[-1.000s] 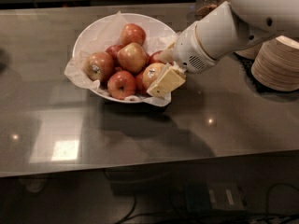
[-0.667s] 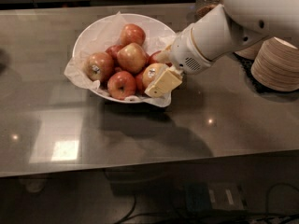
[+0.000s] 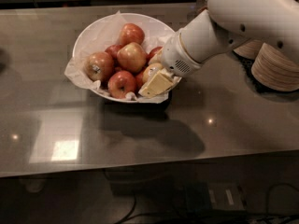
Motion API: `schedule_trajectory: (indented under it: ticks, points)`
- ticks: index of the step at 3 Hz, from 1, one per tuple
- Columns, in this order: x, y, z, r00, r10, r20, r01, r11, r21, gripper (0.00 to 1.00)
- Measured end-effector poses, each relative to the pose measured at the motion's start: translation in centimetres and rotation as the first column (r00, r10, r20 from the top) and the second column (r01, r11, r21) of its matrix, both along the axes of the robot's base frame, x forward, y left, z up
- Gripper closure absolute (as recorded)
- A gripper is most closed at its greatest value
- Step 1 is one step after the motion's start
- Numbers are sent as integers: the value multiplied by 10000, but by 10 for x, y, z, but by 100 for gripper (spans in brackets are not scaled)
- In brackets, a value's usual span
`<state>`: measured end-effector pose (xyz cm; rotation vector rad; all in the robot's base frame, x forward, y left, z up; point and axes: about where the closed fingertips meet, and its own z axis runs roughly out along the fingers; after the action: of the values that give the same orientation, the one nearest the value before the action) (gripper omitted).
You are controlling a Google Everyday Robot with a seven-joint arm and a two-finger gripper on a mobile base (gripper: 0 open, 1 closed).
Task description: Pick apple from white bowl
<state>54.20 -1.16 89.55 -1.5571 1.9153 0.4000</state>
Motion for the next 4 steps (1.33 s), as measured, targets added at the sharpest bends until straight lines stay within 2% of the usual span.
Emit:
schedule_trajectory:
  ticks: [1,2,3,4]
  points:
    - [1,0,-4,10000,-25,-65,25,10000,-30,46]
    - [2,-1,-5,10000,-54,-66,54,10000,-37,65]
    - [3,-13,4,9999,-142,-27,142,9994,316,89]
    - [6,-25,10,9999,-137,-76,141,9979,629,100]
